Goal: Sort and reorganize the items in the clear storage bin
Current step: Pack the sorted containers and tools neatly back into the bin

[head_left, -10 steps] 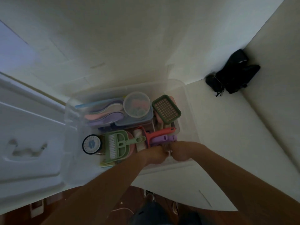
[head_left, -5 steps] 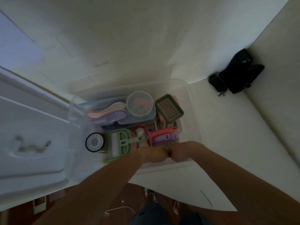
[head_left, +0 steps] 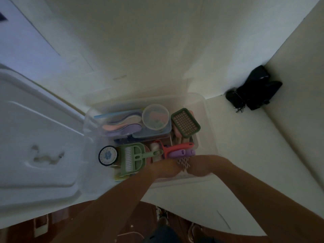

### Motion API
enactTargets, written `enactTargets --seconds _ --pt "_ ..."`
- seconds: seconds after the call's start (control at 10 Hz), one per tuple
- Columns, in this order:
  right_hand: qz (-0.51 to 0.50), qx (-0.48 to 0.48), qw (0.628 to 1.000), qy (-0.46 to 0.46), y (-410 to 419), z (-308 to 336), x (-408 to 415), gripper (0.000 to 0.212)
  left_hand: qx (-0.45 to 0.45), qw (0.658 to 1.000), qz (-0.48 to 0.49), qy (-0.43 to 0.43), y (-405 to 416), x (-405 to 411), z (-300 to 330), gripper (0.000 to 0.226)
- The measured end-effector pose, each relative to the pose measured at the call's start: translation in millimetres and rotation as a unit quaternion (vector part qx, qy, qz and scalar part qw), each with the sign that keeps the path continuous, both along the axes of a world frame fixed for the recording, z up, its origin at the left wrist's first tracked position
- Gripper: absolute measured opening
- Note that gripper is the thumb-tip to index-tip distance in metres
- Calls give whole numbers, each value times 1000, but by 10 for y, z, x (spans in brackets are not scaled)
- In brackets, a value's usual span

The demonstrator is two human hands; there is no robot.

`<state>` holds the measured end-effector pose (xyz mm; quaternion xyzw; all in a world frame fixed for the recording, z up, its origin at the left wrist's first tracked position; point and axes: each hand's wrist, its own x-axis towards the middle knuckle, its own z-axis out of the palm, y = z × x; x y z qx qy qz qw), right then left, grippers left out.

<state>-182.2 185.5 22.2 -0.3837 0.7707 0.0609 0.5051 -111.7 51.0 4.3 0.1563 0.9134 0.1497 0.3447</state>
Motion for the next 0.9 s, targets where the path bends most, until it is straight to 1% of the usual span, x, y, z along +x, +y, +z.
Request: enactTargets --seconds 0.1,0.2,0.3,0.4,0.5,0.6,0.7,0.8,0.9 --pt "-77 -67 992 78 172 235 21 36 9 994 93 48 -210 124 73 35" --pt "-231 -215 914 254 263 363 30 24 -31 972 171 160 -525 319 225 44" --pt "-339 -299 801 393 305 270 -119 28 -141 910 284 267 -1011 538 288 46" --pt "-361 -268 785 426 324 141 -228 47 -229 851 315 352 -1497 739 232 40" --pt "-221 -307 810 448 193 -8 -255 42 -243 822 332 394 -1817 871 179 50" --pt "-148 -278 865 390 -33 -146 -307 41 -239 846 320 353 -2008 941 -38 55" --pt "-149 -193 895 374 -165 -259 -370 26 -224 874 303 307 -2061 962 -189 58" --pt "-161 -157 895 385 -252 -353 -365 20 -174 861 357 319 -1972 961 -181 61" --pt "-172 -167 889 391 -336 -421 -355 21 -158 862 351 331 -1926 963 -180 59"
